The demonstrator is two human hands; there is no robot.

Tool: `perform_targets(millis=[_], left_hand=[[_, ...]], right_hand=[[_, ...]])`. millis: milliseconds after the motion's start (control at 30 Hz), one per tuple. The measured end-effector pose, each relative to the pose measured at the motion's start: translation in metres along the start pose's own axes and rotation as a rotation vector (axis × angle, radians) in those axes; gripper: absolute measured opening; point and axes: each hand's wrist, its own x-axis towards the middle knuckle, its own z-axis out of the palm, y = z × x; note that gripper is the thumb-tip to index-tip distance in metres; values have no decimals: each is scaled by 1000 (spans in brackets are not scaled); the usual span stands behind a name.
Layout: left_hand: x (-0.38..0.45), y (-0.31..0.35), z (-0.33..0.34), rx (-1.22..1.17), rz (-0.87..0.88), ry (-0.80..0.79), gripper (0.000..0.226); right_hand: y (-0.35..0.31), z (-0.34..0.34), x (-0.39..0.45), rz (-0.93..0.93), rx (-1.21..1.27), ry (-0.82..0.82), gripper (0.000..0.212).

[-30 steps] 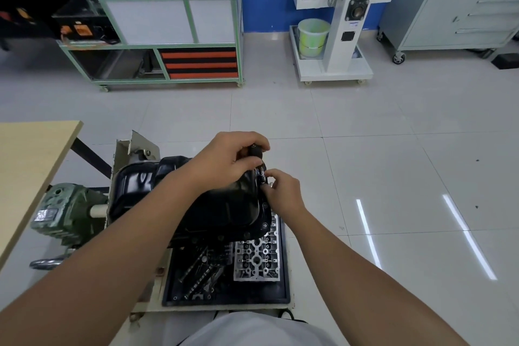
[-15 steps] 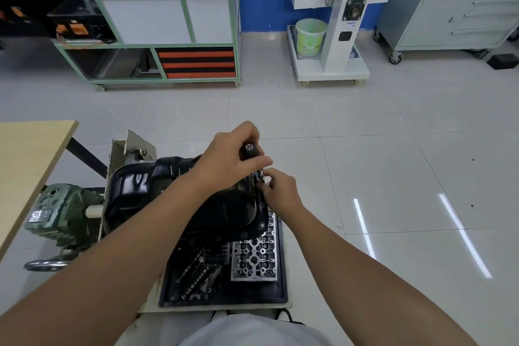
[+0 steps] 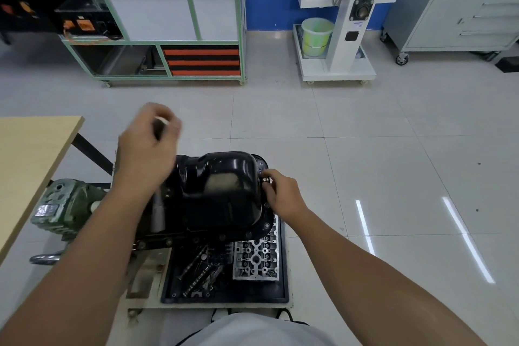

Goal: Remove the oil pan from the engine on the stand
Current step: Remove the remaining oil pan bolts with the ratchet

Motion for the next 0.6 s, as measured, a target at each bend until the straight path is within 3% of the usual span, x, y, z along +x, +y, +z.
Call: perform_targets(millis=[67,133,200,267,400,533,600], left_hand=[[-4,-6,-3,417,27,-347,25],[-14,-8,0,605,29,-547,67],[-19,-12,4,669,46,-554,94],[-21,-16,6,734,89,-539,104],[-22,-20,9,759,131,-516,105],[-26,-20,9,728,138,-479,100],[-26,-21,9,720,136,-465,98]], right_hand=[[-1,-2,2,8,17,12,21],[1,-3,3,0,0,31,17],[4,-3,3,-19,-53,39,12],[4,-6,2,-90,-122,43,14],[0,-10,2,-173,-155,17,30],[6,-10,1,-62,-97,43,18],[6,-12,0,-102,-158,48,18]])
